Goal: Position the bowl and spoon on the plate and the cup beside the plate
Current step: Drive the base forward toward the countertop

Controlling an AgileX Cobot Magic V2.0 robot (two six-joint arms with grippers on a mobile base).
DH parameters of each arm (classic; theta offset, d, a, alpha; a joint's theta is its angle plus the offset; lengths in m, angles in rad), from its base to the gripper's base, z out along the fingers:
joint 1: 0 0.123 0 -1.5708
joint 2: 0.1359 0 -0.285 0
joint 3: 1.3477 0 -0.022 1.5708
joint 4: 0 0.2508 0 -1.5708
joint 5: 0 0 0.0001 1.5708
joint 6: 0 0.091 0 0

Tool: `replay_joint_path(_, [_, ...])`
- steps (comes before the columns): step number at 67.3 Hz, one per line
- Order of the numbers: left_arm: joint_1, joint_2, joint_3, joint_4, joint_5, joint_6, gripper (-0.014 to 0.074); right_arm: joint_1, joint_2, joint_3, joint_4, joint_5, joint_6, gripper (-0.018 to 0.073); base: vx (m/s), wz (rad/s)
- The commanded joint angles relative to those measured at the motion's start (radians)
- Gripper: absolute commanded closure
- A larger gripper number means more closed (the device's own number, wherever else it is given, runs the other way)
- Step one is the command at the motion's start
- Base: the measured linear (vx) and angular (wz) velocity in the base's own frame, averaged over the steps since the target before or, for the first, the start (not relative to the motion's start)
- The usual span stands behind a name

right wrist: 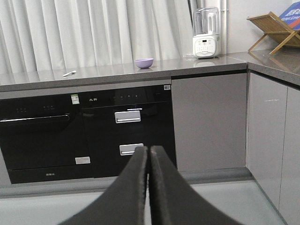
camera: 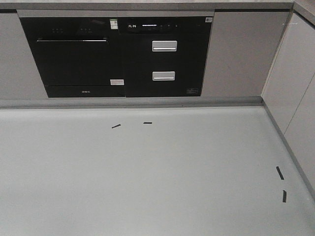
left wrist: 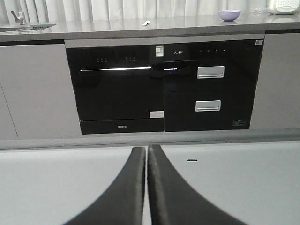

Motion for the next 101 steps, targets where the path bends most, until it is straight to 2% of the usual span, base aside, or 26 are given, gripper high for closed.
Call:
replay_joint_path(1, [0.0, -0.014, -0.008, -0.001, -0.074, -0.011, 0.0603, -0.001, -0.011, 0.004, 0.0, -0.068, -0.007, 0.0565, 0.04, 0.01])
replay_joint_path(101, [0.0, -0.014, -0.008, -0.001, -0.074, -0.011, 0.0603, -0.001, -0.011, 0.004, 0.0, -0.068, -0.007, 0.0565, 0.02, 0.01])
